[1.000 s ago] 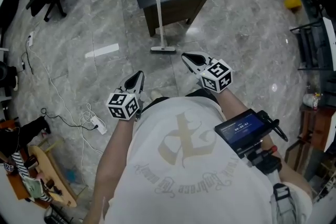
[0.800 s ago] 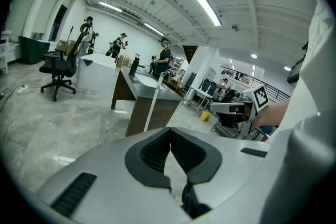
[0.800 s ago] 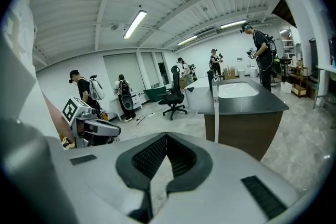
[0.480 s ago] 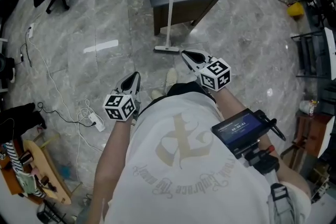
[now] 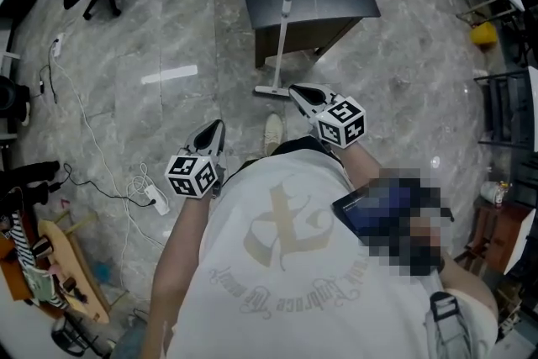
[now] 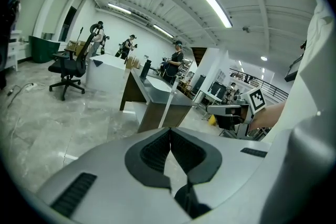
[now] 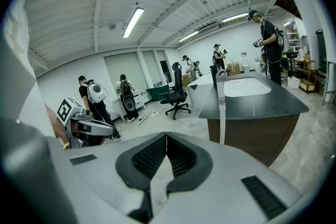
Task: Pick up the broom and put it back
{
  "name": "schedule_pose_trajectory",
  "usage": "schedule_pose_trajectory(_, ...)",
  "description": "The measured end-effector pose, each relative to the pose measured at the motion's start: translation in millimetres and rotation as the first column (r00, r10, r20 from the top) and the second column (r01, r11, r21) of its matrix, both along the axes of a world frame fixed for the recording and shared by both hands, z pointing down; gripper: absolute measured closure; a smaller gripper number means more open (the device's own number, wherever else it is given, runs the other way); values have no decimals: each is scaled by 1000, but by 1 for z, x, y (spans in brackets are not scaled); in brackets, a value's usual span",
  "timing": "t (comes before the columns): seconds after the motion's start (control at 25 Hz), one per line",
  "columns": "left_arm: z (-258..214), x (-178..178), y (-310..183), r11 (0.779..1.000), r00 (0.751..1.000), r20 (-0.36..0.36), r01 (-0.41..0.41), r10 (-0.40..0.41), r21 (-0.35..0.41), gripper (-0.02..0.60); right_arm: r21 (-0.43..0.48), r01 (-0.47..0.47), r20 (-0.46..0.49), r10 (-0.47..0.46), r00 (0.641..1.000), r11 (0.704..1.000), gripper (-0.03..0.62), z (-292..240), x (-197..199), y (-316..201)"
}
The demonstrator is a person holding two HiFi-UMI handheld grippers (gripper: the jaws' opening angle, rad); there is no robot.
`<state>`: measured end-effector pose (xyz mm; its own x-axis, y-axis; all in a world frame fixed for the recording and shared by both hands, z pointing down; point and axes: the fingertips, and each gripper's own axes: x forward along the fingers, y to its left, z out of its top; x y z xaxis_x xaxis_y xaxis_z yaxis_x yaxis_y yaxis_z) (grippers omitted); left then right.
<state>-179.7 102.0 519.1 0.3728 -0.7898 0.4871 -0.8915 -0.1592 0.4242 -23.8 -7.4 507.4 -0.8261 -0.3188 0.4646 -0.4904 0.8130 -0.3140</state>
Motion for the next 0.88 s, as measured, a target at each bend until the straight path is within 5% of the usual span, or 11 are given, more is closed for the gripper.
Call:
schedule_pose_trajectory(0.32, 10, -8, -67, 1000, 1000, 22, -3, 3, -11, 569, -33, -60, 31, 61, 998, 998, 576, 37, 0, -82)
schedule_pose_trajectory(0.88, -15, -25, -51, 995, 994, 42, 98, -97, -19, 569, -32, -119, -35, 118, 992, 992, 574, 52, 4, -128)
